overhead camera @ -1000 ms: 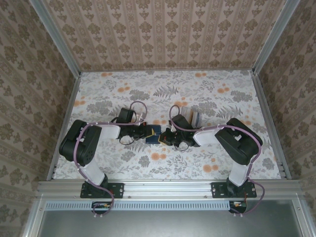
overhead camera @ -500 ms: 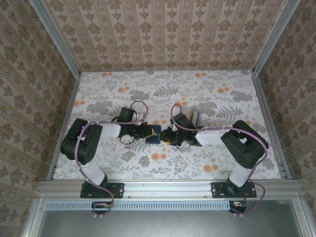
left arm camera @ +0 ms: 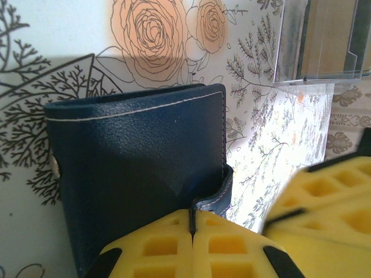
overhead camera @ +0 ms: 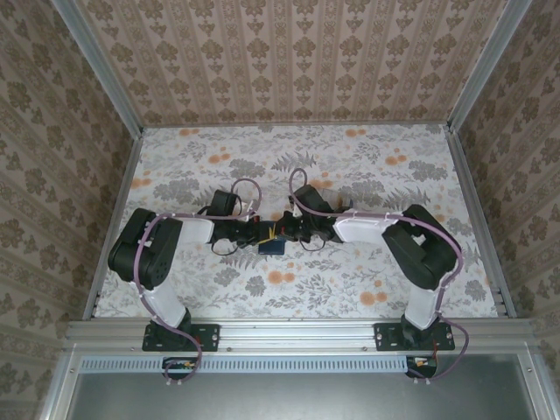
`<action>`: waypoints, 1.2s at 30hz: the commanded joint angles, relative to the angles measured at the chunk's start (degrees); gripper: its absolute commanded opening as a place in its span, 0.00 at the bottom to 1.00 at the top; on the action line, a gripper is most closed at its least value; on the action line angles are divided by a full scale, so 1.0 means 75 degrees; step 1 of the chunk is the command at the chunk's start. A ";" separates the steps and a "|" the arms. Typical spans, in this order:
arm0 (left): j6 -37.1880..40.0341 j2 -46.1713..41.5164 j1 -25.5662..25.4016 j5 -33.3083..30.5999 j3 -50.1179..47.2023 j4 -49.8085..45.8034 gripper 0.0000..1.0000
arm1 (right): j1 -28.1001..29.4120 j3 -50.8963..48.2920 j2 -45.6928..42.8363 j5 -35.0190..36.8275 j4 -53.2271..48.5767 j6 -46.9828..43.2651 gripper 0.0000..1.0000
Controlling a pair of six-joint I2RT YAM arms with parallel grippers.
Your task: Put the credit cards into the card holder
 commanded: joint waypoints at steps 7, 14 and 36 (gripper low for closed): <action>-0.0087 0.0544 0.0119 -0.0615 -0.0160 -0.0052 0.00 | 0.0000 0.0615 0.0743 0.0171 -0.0968 -0.0207 0.01; -0.0153 0.0590 0.0131 -0.0560 -0.0134 0.0016 0.00 | 0.0031 0.0793 0.0899 0.0778 -0.1945 -0.0650 0.00; -0.0692 -0.0343 0.0164 -0.0751 -0.0238 0.0544 0.16 | 0.0243 -0.0132 -0.0141 0.1892 -0.1097 -0.1113 0.12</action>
